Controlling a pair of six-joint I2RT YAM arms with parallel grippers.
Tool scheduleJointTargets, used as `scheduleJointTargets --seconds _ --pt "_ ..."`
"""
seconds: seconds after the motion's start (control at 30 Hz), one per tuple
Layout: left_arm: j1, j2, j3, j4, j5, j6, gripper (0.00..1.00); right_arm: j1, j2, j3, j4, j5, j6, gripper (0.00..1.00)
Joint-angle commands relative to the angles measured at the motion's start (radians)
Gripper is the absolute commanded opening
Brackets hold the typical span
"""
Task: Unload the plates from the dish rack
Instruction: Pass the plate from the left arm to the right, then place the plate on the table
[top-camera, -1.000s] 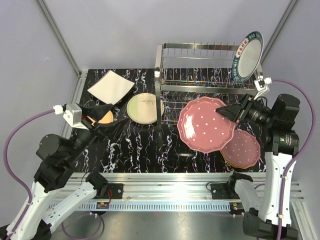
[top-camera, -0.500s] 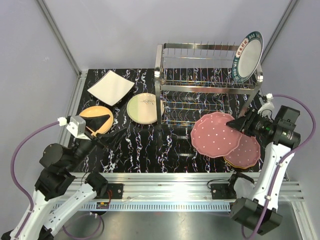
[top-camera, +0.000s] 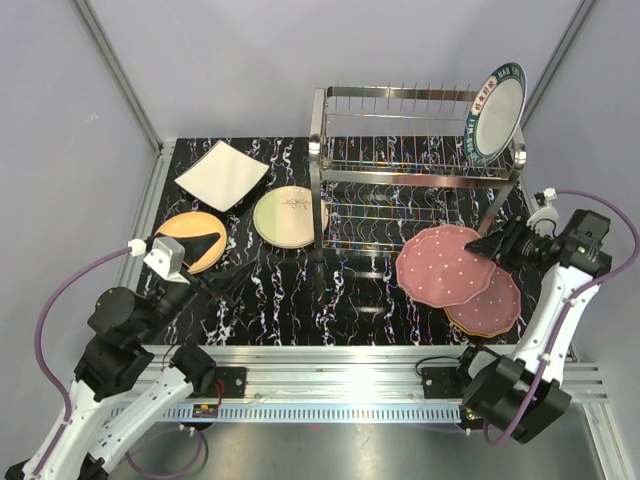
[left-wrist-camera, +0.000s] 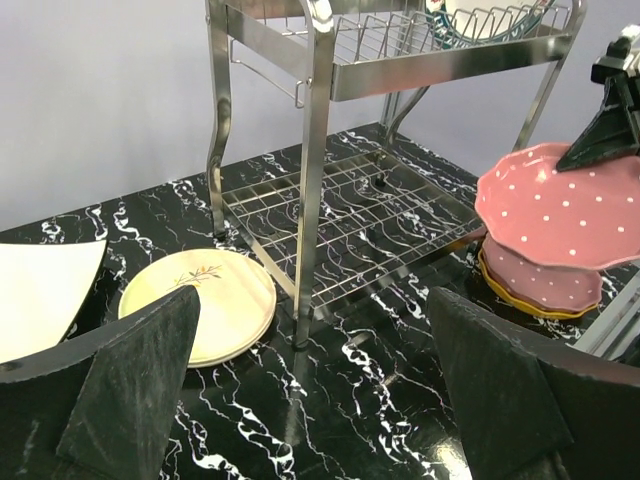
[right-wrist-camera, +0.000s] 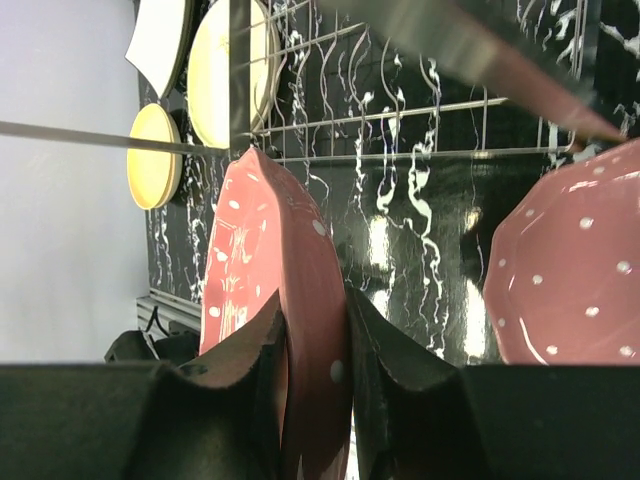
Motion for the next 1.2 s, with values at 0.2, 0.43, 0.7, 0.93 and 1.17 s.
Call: scheduleJointTargets --seconds 0.2,0.43,0.7,0.93,1.17 --pt "0.003 0.004 0.001 0.031 -0.017 0.061 0.99 -0.058 0.168 0.269 -0.231 -0.199 -0.334 0.00" --pt "0.004 0.014 -0.004 0.037 -0.003 0.069 0.99 -0.123 0.285 0.309 -0.415 -0.204 -0.601 0.00" --pt "0.005 0.017 -0.012 0.034 -0.003 0.084 0.99 -0.230 0.402 0.272 -0.535 -0.172 -0.865 0.00" --pt "0.005 0.022 -0.025 0.049 0.008 0.084 0.99 -0.268 0.392 0.183 -0.428 -0.118 -0.873 0.00" --pt "0.003 0.022 -0.033 0.048 0.009 0.089 0.99 -0.273 0.415 0.137 -0.372 -0.101 -0.870 0.00"
